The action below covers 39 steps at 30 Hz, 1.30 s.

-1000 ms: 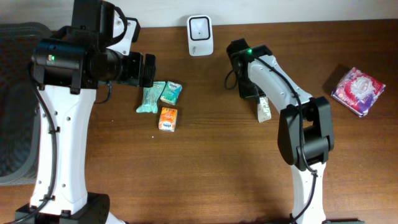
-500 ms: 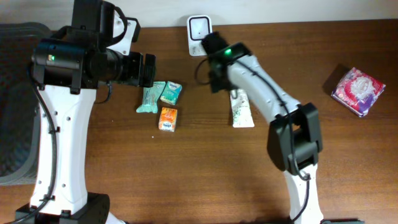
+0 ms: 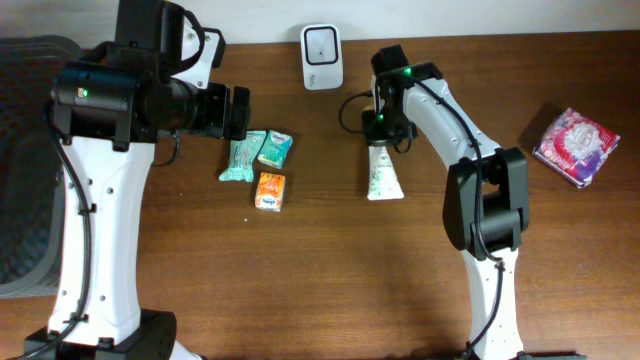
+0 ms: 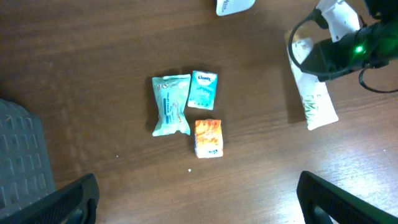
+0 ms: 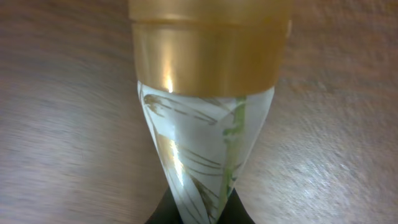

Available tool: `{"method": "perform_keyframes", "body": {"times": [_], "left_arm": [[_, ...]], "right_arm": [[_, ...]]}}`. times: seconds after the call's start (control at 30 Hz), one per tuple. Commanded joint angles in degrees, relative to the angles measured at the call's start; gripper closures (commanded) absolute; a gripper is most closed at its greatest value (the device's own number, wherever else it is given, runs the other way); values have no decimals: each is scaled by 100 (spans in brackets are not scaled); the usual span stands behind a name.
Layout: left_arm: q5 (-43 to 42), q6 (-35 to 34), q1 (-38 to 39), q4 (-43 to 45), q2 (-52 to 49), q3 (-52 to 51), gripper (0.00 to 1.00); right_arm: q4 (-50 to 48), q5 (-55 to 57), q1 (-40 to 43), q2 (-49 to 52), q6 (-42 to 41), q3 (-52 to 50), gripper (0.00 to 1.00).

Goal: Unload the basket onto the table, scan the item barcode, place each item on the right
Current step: 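Hold the bamboo tube in front of the scanner, then place the bamboo tube at the right table edge beside the red-purple pack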

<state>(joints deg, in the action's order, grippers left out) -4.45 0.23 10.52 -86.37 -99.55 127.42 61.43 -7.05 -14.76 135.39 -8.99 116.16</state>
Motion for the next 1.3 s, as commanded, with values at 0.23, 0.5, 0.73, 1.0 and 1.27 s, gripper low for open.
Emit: {"method": "perform_keyframes", "body": {"times": [0.23,0.5,0.73,1.0,1.27], "left_arm": [[-20,46,20,13,57,35,1],[-22,46,22,13,57,35,1],[-22,46,17,13,57,35,1],[-22,46,17,13,57,35,1],[-22,46,17,13,57,35,1]], "right_arm": [[-2758,-260,-321,251,0,1937,96],[-3276,-133,-374,809,-348,1950,96],[-1038,1119,1106,-380,-315,1950,96],[11,1075,3108,7,1180,1139,96],[-153,1408,4371,-151,632,240,63]]}}
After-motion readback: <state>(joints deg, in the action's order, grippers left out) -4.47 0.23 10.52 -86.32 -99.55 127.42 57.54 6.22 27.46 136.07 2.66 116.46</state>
